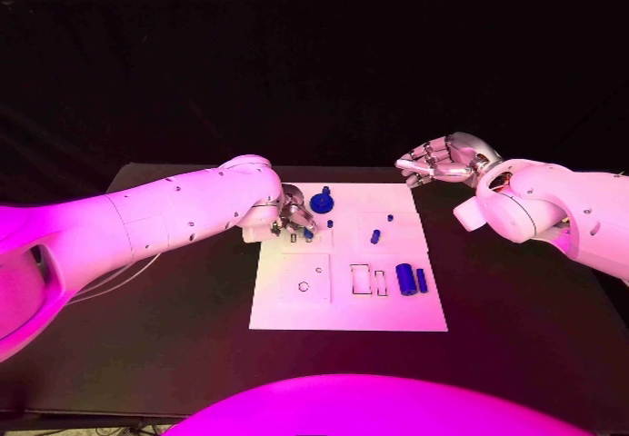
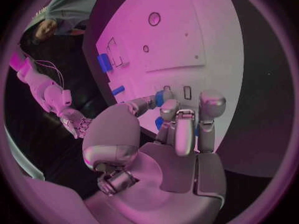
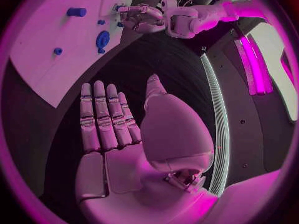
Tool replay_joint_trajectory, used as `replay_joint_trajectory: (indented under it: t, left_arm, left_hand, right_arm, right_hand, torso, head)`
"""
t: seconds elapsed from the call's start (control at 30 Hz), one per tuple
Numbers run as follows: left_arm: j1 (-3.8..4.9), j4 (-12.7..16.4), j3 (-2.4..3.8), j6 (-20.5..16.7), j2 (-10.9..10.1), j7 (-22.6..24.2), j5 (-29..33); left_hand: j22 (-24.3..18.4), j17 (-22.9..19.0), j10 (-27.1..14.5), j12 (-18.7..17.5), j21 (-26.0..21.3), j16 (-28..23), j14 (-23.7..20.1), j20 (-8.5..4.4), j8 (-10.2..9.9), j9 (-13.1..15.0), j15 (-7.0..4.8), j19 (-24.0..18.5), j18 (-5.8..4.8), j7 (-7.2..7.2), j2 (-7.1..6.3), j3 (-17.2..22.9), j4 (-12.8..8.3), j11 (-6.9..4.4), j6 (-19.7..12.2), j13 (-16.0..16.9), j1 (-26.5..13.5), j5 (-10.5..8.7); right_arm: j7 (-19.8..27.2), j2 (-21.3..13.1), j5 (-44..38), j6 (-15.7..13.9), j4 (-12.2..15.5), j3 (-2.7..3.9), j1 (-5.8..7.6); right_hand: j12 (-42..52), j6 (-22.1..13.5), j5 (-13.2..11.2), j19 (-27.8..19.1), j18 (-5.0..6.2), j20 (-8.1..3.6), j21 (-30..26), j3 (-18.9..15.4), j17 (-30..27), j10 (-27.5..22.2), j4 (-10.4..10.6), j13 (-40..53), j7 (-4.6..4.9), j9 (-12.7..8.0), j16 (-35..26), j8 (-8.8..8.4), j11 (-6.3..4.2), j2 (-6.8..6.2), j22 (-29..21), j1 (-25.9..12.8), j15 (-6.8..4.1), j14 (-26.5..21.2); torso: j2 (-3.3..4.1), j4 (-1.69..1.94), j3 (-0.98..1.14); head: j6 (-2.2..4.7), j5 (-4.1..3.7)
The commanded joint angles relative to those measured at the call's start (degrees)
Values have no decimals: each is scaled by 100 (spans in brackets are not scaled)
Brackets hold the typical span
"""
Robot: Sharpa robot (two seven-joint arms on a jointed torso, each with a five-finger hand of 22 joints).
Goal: Assemble the parts on the task board
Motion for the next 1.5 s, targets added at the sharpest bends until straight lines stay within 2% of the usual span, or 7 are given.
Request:
replay_joint_trajectory:
  t: [0.03, 0.6, 0.77, 0.87, 1.5]
  left_arm:
    - [-7, 19, -3, -63, 7, -3, -41]
    - [-68, 40, -20, -196, -10, -6, -209]
    - [-87, 40, -21, -178, -12, -8, -215]
    - [-97, 39, -22, -170, -14, -9, -216]
    - [-121, 48, -23, -74, 1, -16, -216]
  left_hand:
    - [133, 1582, 422, 104, 103, 80, 655, -38, 279, 491, -79, 104, -71, -207, 103, 1417, -562, -143, 117, 109, 41, 514]
    - [139, 1582, 435, 102, 108, 80, 655, -47, 286, 494, -87, 108, -72, -216, 98, 1406, -560, -151, 138, 104, 22, 523]
    - [138, 1582, 432, 99, 107, 80, 655, -47, 286, 494, -88, 108, -71, -216, 96, 1404, -560, -152, 139, 97, 20, 523]
    - [138, 1582, 432, 99, 107, 80, 655, -47, 286, 494, -88, 108, -71, -216, 96, 1404, -560, -152, 139, 97, 20, 523]
    - [140, 1582, 434, 92, 108, 80, 655, -52, 287, 496, -95, 108, -72, -224, 95, 1400, -567, -160, 147, 88, 15, 526]
  right_arm:
    - [27, 3, 3, -5, 0, 1, -4]
    - [37, 4, 16, 9, -5, 1, -10]
    - [36, 4, 17, 14, -7, 0, -12]
    - [36, 2, 18, 20, -10, 0, -12]
    - [31, 12, 22, 49, -24, -1, -19]
  right_hand:
    - [-36, -29, -37, -130, 35, 10, -85, 51, -41, -54, 19, -33, 232, 71, -69, -47, 36, -38, -34, -118, -1, -65]
    - [-36, -29, -37, -130, 35, 10, -85, 51, -41, -54, 19, -33, 232, 71, -69, -47, 36, -38, -34, -118, -1, -65]
    - [-36, -29, -37, -130, 35, 10, -85, 51, -41, -54, 19, -33, 232, 71, -69, -47, 36, -38, -34, -118, -1, -65]
    - [-36, -29, -37, -130, 35, 10, -85, 51, -41, -54, 19, -33, 232, 71, -69, -47, 36, -38, -34, -118, -1, -65]
    - [-33, -27, -39, -128, 37, 10, -88, 58, -42, -52, 14, -42, 225, 74, -74, -44, 31, -18, -31, -113, -3, -55]
  torso:
    - [1, 2, -3]
    - [3, -4, -1]
    - [3, -6, -5]
    - [2, 2, 0]
    - [5, -3, 2]
  head:
    - [0, -1]
    - [0, -6]
    - [0, -11]
    - [0, -13]
    - [0, -14]
